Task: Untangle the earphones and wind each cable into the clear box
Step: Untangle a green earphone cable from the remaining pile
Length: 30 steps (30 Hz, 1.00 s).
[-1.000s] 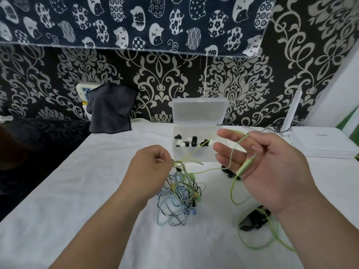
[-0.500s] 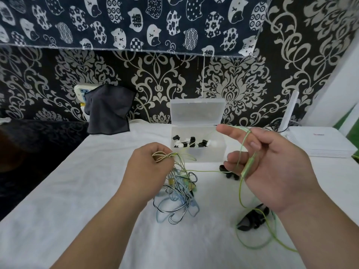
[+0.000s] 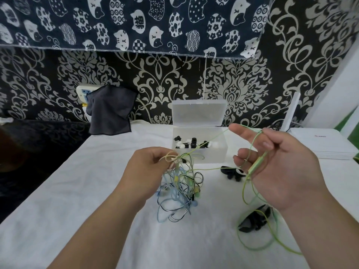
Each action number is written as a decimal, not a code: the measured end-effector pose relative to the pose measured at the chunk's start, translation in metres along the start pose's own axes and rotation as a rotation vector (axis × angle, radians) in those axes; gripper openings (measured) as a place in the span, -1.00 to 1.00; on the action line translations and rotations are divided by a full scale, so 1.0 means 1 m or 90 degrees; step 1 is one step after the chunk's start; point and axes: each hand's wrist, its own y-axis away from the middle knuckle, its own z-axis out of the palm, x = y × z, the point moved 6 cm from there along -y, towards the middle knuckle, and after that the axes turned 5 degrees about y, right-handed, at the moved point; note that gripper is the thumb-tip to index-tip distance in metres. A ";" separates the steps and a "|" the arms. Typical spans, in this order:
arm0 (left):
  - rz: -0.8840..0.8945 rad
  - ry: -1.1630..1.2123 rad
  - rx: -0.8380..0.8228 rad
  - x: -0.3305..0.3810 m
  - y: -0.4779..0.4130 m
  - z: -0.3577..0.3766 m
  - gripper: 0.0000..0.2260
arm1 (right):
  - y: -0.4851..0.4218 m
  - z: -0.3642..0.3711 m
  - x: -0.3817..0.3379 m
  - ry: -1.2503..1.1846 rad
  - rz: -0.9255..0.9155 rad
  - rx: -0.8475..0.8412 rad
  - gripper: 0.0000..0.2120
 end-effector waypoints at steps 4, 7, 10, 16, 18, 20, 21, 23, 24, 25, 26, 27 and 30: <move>-0.012 0.034 -0.034 0.003 0.000 0.000 -0.85 | 0.000 0.001 -0.004 -0.041 -0.002 -0.005 -0.71; -0.022 0.068 -0.041 0.006 0.002 0.001 -0.74 | -0.001 -0.003 -0.005 -0.060 -0.010 0.042 -0.74; -0.051 0.084 -0.016 0.006 0.004 0.003 -0.60 | -0.001 -0.005 -0.004 -0.072 0.000 0.067 -0.64; -0.153 0.224 0.048 0.000 0.002 0.000 -0.61 | -0.002 -0.012 -0.004 -0.045 0.025 0.105 -0.50; -0.104 0.183 0.036 0.002 0.002 -0.001 -0.74 | -0.004 -0.015 -0.003 -0.038 0.040 0.101 -0.60; -0.064 0.163 0.018 0.004 0.003 -0.001 -0.79 | -0.005 -0.014 -0.001 0.015 0.063 0.081 -0.62; -0.054 0.171 0.010 0.005 0.003 0.000 -0.80 | -0.005 -0.014 0.002 0.070 0.081 0.073 -0.62; -0.050 0.205 -0.003 0.008 0.003 0.004 -0.82 | -0.003 -0.013 0.011 0.205 0.122 0.065 -0.62; -0.055 0.229 -0.005 0.008 0.003 0.005 -0.82 | -0.002 -0.013 0.016 0.265 0.138 0.065 -0.62; -0.058 0.249 -0.005 0.007 0.003 0.007 -0.81 | -0.002 -0.013 0.020 0.308 0.148 0.065 -0.60; -0.056 0.258 -0.003 0.007 0.003 0.007 -0.82 | -0.001 -0.012 0.023 0.331 0.151 0.063 -0.64; -0.047 0.261 0.000 0.007 0.002 0.006 -0.82 | 0.000 -0.012 0.025 0.335 0.148 0.060 -0.73; -0.018 0.274 0.025 0.007 0.000 0.001 -0.74 | -0.003 -0.011 0.023 0.291 0.135 0.074 -0.82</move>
